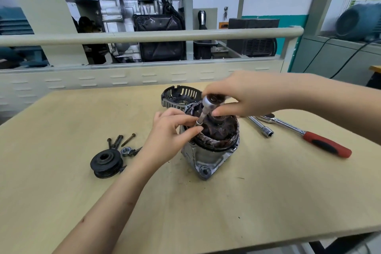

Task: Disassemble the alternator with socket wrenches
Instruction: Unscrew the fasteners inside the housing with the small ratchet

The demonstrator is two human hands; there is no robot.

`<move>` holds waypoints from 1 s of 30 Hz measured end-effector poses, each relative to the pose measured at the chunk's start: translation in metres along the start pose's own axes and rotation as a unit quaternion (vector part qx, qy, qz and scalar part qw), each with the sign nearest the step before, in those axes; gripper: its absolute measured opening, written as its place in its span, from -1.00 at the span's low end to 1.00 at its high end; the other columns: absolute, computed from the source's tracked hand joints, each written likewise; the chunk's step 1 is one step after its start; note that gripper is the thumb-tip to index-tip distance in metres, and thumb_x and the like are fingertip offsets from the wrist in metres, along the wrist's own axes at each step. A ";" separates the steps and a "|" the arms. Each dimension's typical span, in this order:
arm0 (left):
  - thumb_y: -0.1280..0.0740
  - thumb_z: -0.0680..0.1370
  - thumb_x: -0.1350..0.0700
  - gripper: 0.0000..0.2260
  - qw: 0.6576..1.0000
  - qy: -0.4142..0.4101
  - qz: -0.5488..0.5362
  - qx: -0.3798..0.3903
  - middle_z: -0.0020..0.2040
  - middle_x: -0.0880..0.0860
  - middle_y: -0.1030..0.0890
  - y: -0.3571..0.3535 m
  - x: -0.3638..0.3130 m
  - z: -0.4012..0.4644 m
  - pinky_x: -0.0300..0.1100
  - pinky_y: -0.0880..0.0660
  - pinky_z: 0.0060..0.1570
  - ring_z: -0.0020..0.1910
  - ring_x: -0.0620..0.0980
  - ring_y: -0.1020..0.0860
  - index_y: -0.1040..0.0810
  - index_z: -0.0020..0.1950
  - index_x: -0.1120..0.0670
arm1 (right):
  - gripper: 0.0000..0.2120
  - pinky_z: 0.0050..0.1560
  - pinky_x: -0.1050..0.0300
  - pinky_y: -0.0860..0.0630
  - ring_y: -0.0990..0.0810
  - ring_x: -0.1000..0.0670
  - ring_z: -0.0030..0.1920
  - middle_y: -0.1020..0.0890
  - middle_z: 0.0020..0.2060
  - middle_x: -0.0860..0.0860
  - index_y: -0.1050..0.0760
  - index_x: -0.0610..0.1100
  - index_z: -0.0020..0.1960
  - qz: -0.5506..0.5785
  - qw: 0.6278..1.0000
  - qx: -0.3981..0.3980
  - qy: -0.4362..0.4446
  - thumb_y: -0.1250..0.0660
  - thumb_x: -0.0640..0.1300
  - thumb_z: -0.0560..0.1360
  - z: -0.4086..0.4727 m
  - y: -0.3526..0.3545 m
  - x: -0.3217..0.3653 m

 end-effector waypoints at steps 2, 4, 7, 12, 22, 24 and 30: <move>-0.50 0.35 0.12 -0.91 0.999 -0.014 0.035 -0.024 -0.27 -0.32 -0.46 0.001 -0.006 0.002 -0.43 -0.10 0.08 -0.11 -0.30 -0.42 -0.67 -0.17 0.08 | -0.64 -0.42 0.28 -0.25 -0.40 0.10 -0.34 -0.46 -0.34 0.07 -0.37 -0.11 -0.12 -0.042 0.999 -0.015 -0.016 -0.10 0.20 0.49 0.002 0.003 0.000; -0.51 0.34 0.11 -0.90 0.998 -0.014 0.058 -0.031 -0.30 -0.31 -0.45 0.002 -0.009 0.002 -0.41 -0.08 0.08 -0.11 -0.12 -0.45 -0.66 -0.20 0.09 | -0.56 -0.47 0.27 -0.22 -0.37 0.09 -0.41 -0.45 -0.41 0.02 -0.35 -0.13 -0.24 -0.018 0.999 -0.024 -0.030 -0.06 0.25 0.45 0.004 0.001 -0.002; -0.48 0.37 0.10 -0.84 0.999 -0.002 0.042 -0.002 -0.20 -0.27 -0.46 0.000 -0.005 0.002 -0.24 -0.21 0.15 0.00 -0.05 -0.46 -0.66 -0.07 0.06 | -0.69 -0.30 0.31 -0.31 -0.43 0.09 -0.29 -0.49 -0.27 0.08 -0.42 -0.11 -0.03 0.033 0.999 -0.016 0.001 -0.13 0.13 0.51 0.003 -0.002 0.000; -0.49 0.36 0.11 -0.90 0.999 -0.019 0.027 0.013 -0.23 -0.27 -0.49 0.002 -0.009 0.006 -0.16 -0.26 0.13 -0.08 -0.19 -0.47 -0.66 -0.16 0.07 | -0.72 -0.35 0.12 -0.19 -0.40 0.01 -0.30 -0.42 -0.32 0.07 -0.35 -0.07 -0.14 -0.027 0.999 -0.020 0.023 -0.11 0.14 0.52 0.004 0.002 0.007; -0.49 0.37 0.09 -0.90 0.998 -0.028 0.045 0.019 -0.24 -0.16 -0.53 0.003 -0.012 0.005 -0.10 -0.26 0.13 -0.10 -0.05 -0.51 -0.62 -0.20 0.07 | -0.65 -0.30 0.24 -0.16 -0.31 0.07 -0.26 -0.41 -0.23 0.14 -0.38 -0.12 0.18 0.004 0.999 -0.030 0.032 -0.17 0.09 0.53 0.004 0.004 0.010; -0.50 0.34 0.05 -0.84 0.995 -0.034 0.090 -0.018 -0.32 -0.23 -0.46 0.004 -0.016 0.007 -0.23 -0.15 0.01 -0.18 -0.06 -0.47 -0.58 -0.27 0.08 | -0.63 -0.40 0.17 -0.21 -0.33 0.06 -0.38 -0.36 -0.37 0.11 -0.38 -0.13 -0.11 -0.051 0.998 -0.035 -0.001 -0.09 0.19 0.52 0.007 0.007 0.010; -0.49 0.36 0.05 -0.85 0.998 -0.030 0.046 -0.001 -0.21 -0.32 -0.45 0.002 -0.010 0.005 -0.37 -0.12 0.10 -0.04 -0.48 -0.36 -0.65 -0.12 0.06 | -0.78 -0.27 0.12 -0.22 -0.41 0.02 -0.21 -0.44 -0.22 0.07 -0.33 -0.10 0.07 0.021 1.000 -0.004 0.008 -0.17 0.03 0.55 0.001 -0.001 0.003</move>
Point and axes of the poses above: each hand's wrist, its own z-axis towards the middle knuckle, its own y-axis out of the back of the hand, x = y × z, the point moved 8 cm from there along z, towards the middle knuckle
